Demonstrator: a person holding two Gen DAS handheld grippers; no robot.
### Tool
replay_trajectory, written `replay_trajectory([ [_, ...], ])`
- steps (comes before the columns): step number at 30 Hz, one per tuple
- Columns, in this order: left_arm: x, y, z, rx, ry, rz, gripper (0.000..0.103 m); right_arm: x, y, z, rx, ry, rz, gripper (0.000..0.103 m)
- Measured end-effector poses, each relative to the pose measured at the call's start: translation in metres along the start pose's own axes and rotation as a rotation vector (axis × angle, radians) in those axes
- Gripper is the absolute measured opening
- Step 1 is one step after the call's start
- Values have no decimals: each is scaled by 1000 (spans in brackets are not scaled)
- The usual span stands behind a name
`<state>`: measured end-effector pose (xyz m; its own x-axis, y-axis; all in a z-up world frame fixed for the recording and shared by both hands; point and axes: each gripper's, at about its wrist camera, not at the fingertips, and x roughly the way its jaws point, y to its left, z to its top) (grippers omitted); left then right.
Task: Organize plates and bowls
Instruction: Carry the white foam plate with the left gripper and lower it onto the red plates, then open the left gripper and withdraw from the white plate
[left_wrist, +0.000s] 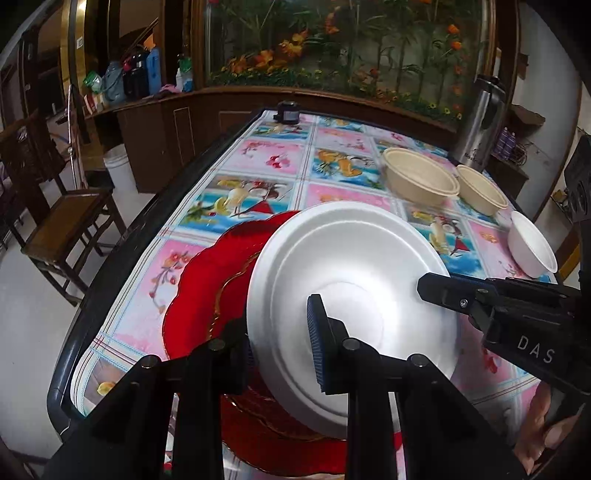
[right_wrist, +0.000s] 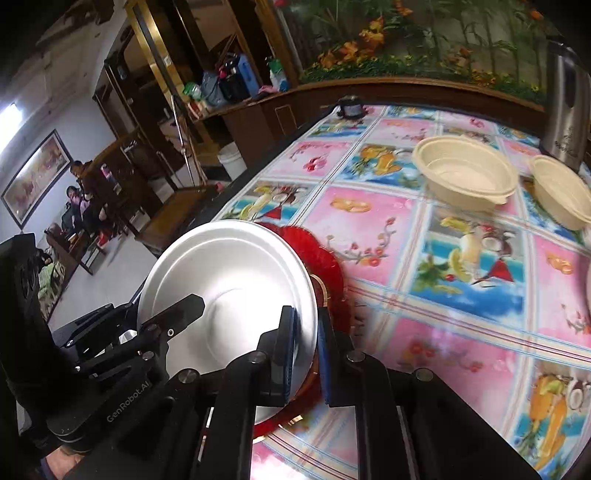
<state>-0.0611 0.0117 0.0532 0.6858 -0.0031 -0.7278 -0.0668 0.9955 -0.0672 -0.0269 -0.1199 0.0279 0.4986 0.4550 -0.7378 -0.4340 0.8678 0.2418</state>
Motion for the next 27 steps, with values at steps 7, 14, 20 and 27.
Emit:
replay_trajectory([
  [7, 7, 11, -4, -10, 16, 9, 22, 16, 6, 0, -12, 31, -26, 11],
  [14, 11, 19, -7, -23, 27, 10, 22, 22, 5, -2, -8, 49, -30, 11],
  [20, 6, 22, -5, -36, 16, 9, 24, 20, 3, -1, -4, 41, -28, 20],
  [27, -3, 23, -2, -47, -2, 19, 24, 1, -3, 1, 8, -11, -24, 25],
])
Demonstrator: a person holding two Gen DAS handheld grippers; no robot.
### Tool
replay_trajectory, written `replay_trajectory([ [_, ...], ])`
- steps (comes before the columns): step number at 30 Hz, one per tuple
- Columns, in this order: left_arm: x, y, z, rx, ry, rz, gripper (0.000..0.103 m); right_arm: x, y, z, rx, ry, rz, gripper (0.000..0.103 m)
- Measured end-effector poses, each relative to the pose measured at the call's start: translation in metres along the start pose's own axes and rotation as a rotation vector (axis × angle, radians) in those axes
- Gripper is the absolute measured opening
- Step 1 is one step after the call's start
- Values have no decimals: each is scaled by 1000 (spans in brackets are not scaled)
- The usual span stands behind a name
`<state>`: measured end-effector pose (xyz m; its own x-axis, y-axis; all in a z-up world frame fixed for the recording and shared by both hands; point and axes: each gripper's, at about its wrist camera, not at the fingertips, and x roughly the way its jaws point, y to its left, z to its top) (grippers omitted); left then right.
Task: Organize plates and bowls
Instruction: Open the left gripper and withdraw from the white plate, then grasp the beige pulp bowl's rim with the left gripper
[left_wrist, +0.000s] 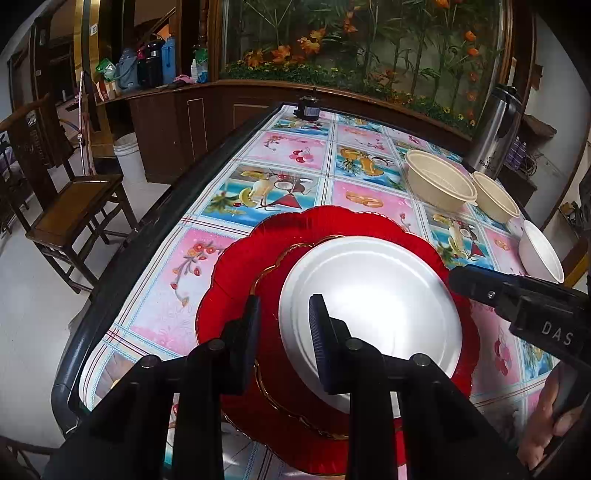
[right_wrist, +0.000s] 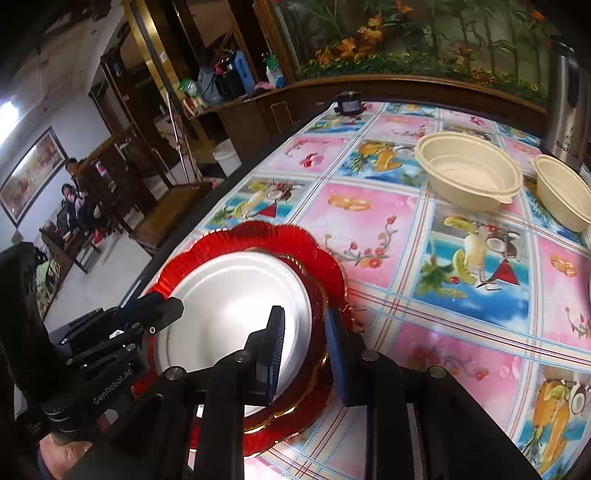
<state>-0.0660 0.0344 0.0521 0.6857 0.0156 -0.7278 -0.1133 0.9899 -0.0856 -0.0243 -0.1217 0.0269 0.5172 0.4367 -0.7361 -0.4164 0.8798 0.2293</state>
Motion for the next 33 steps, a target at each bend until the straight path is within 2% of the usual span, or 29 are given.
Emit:
replay_trajectory([
  [10, -15, -24, 5, 51, -22, -16, 24, -28, -31, -2, 72, -60, 12, 28],
  [19, -18, -66, 8, 129, 3, -58, 24, -45, -82, -4, 176, -102, -3, 29],
  [24, -19, -98, 14, 177, 27, -113, 24, -49, -130, -1, 256, -122, -42, 29],
  [30, -13, -141, 18, 224, 78, -200, 24, -50, -189, 4, 312, -166, -179, 32],
  [33, 0, -169, 15, 255, 124, -237, 24, -41, -212, -4, 358, -149, -156, 32],
])
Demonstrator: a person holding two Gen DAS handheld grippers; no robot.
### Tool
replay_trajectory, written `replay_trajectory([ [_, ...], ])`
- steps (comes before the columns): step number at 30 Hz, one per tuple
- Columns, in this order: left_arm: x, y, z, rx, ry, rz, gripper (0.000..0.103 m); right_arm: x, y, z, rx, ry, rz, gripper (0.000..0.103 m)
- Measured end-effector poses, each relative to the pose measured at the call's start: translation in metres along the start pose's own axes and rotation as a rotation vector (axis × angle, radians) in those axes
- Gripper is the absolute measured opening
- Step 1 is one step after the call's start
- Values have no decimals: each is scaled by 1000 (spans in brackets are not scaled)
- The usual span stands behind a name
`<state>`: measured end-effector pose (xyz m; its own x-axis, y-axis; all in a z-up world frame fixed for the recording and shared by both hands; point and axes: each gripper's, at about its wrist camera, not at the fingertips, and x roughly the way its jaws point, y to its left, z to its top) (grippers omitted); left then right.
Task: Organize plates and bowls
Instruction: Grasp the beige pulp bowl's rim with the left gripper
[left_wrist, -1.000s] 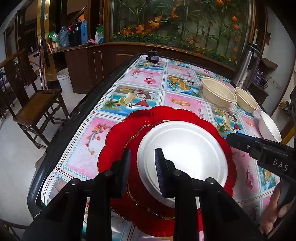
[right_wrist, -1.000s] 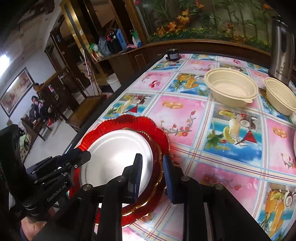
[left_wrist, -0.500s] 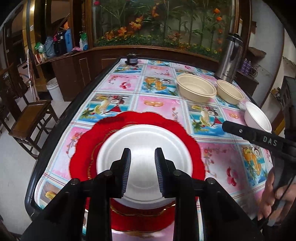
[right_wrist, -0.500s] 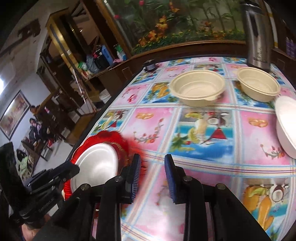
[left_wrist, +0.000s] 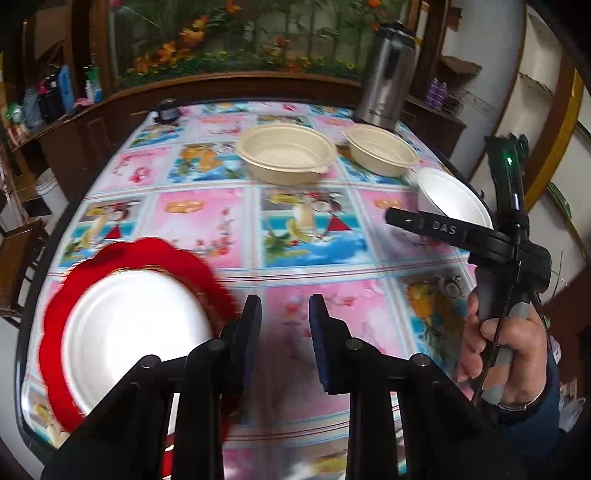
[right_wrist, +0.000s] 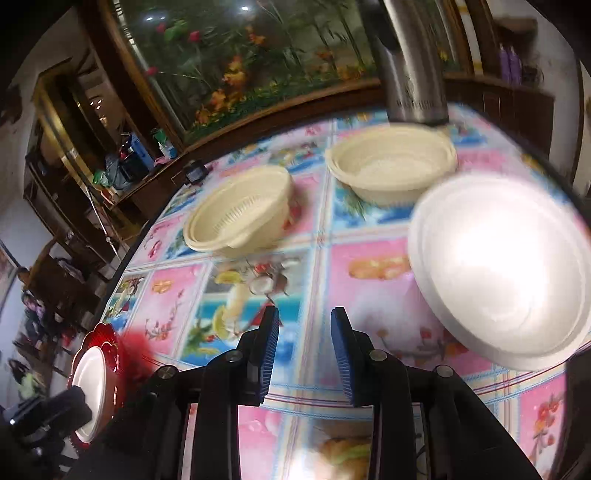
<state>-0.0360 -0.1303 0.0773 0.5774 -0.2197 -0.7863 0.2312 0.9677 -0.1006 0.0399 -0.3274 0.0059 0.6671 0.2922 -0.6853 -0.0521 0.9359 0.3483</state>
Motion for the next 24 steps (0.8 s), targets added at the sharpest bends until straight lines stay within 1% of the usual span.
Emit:
replay_trajectory([
  [1, 4, -4, 1, -2, 13, -14, 24, 4, -6, 0, 27, 26, 35, 32],
  [2, 11, -8, 4, -9, 33, -34, 24, 4, -7, 1, 32, 28, 53, 32],
  [5, 28, -18, 13, -37, 80, -79, 24, -2, -7, 2, 17, 6, 36, 32],
  [7, 36, -21, 22, -69, 102, -99, 24, -4, -8, 1, 31, -3, 47, 32],
  [9, 41, -19, 36, -122, 118, -135, 24, -5, -13, 1, 57, -4, 50, 32],
  [10, 46, -13, 48, -165, 122, -139, 24, -4, -16, 1, 71, 1, 55, 32],
  [15, 68, 21, 107, -301, 121, -78, 24, -8, -23, 2, 103, 1, 76, 32],
  [16, 77, 31, 120, -340, 123, -82, 24, -9, -23, 2, 103, -4, 75, 32],
  [19, 103, 55, 146, -394, 149, -56, 24, -10, -23, 1, 104, -7, 79, 32],
  [20, 108, 63, 150, -411, 139, -36, 24, -10, -23, 1, 103, -5, 80, 32],
  [21, 116, 71, 156, -419, 137, -3, 27, -10, -22, 0, 100, -4, 81, 32],
  [23, 135, 82, 163, -431, 173, -17, 35, -10, -21, 1, 94, -3, 80, 32],
  [24, 143, 86, 166, -439, 189, -22, 35, -10, -21, 1, 95, -4, 80, 32],
])
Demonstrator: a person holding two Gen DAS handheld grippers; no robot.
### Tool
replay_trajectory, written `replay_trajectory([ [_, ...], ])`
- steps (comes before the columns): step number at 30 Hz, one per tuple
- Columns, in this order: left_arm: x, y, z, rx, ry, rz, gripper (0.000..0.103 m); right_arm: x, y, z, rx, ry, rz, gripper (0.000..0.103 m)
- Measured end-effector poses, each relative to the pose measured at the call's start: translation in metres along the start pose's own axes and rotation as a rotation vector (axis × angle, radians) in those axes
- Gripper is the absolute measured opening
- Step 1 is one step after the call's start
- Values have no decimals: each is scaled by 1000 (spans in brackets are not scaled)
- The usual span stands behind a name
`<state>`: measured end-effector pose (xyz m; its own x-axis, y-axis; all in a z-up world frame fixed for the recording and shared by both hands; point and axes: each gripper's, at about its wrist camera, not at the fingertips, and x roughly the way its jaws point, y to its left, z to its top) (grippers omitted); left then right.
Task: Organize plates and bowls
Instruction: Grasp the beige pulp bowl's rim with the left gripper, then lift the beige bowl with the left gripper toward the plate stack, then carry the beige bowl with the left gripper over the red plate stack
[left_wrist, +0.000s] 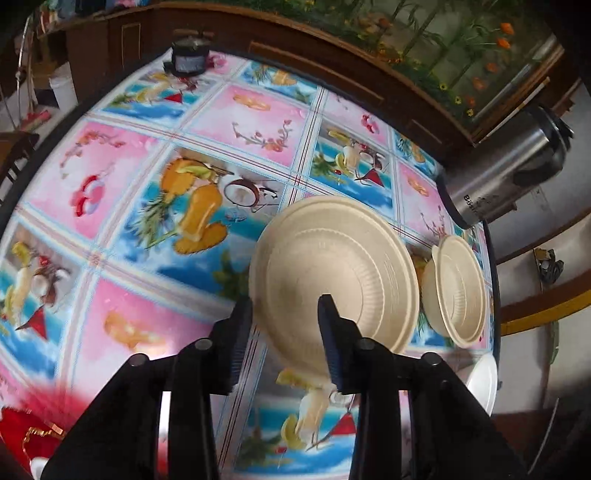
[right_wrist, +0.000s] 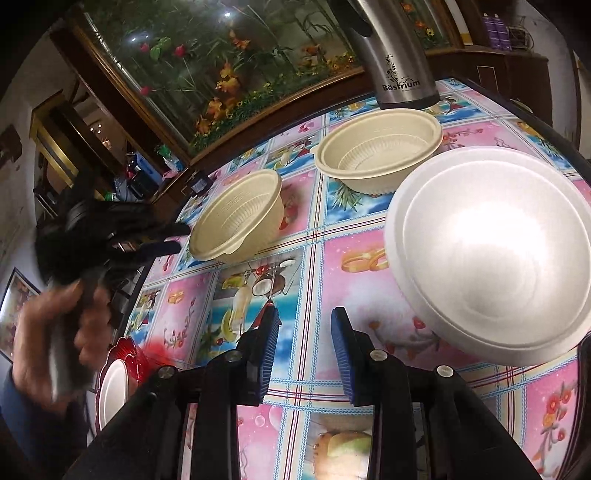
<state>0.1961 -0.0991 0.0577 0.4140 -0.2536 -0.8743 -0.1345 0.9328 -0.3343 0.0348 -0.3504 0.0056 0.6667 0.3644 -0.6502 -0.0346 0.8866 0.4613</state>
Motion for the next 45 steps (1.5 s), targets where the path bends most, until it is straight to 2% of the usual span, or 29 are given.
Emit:
replay_trajectory([
  [3, 22, 5, 7, -13, 48, -14, 34, 1, -2, 1, 7, 0, -4, 32],
  [4, 24, 5, 5, -12, 57, 8, 31, 1, -3, 2, 12, 0, 0, 32],
  [5, 25, 5, 3, -8, 63, 23, 19, 0, -3, 2, 13, -2, 3, 32],
  [6, 26, 4, -2, 8, 72, 26, 15, 0, -4, 3, 13, -4, 3, 32],
  [8, 22, 3, -10, 36, 74, 25, 13, -2, -6, 4, 20, -13, 2, 32],
  [11, 10, -1, -34, 81, 93, 27, 13, -4, -9, 5, 30, -22, 12, 34],
  [14, -12, 5, -67, 61, 97, 1, 13, -6, -9, 5, 36, -26, 27, 42],
  [18, -37, 10, -112, 50, 101, -66, 14, -4, -8, 4, 31, -20, 29, 46],
  [20, -41, 11, -130, 41, 128, -123, 18, 2, -5, 1, 20, 16, 48, 46],
  [24, -41, -6, -165, 136, 209, -183, 22, 15, -1, -2, 5, 64, 48, 45],
  [25, -42, -14, -176, 176, 237, -213, 27, 17, -2, -2, 7, 73, 57, 43],
  [26, -46, -20, -185, 210, 249, -225, 32, 17, -2, -2, 10, 71, 62, 43],
  [28, -54, -29, -196, 270, 241, -222, 33, 8, -1, 1, -5, 17, 44, 46],
  [32, -77, -36, -196, 333, 149, -174, 33, -9, 1, 4, -31, -64, 8, 48],
  [36, -85, -32, -177, 327, 27, -106, 45, -21, -6, 6, -15, -95, 9, 48],
  [39, -71, -30, -165, 301, 23, -95, 46, -35, -14, -3, 19, -97, 10, 48],
  [42, -50, -26, -160, 283, 49, -76, 46, -46, -26, -19, 70, -63, 60, 48],
  [45, -46, -21, -167, 299, 52, -101, 45, -50, -31, -30, 83, -25, 53, 48],
])
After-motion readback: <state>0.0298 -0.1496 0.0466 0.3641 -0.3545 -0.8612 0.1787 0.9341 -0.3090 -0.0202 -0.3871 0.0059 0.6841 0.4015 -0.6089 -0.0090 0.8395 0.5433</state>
